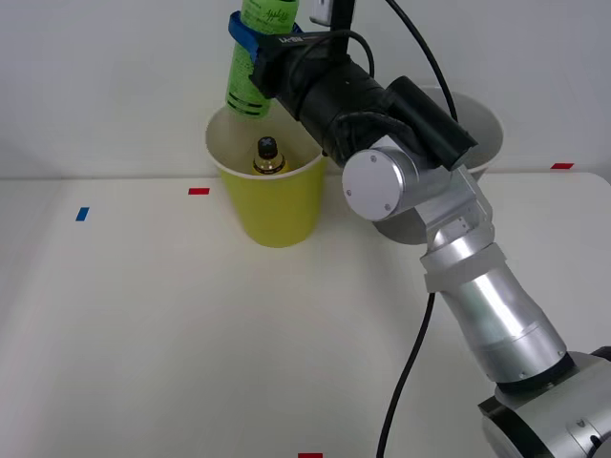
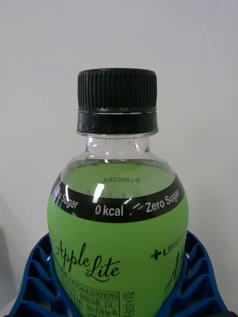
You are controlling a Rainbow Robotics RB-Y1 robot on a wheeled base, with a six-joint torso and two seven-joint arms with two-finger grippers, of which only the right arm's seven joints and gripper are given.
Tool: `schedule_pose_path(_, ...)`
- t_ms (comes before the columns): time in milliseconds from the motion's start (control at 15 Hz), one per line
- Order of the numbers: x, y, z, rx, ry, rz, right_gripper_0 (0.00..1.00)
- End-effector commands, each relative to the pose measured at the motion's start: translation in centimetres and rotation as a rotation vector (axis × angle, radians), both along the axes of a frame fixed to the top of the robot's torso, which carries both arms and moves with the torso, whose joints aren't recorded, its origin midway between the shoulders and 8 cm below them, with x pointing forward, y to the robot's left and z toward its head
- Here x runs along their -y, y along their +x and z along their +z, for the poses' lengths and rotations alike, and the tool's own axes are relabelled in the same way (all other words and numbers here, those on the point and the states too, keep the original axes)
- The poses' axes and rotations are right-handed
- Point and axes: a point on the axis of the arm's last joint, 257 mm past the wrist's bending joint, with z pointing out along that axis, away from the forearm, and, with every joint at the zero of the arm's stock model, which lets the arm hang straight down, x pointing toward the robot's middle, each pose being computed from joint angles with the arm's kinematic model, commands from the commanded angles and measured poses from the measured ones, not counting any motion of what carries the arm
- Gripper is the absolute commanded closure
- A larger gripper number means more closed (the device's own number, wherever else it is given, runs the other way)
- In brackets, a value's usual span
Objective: Put cans in the gray bin, plastic bottles in the light green bin
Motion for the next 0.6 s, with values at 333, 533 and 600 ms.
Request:
schedule_pose_path(333,-0.62,-0.16,-0.45,-0.007,-0.029,0.014,1.00)
schedule_pose_path(533,-1.01,-0.36,-0.40,-0.013,-0.018,0.022,0.99)
schedule_pose_path(600,-1.06,-0.39,-0.34,-0.017,-0.010,0.025,0.95)
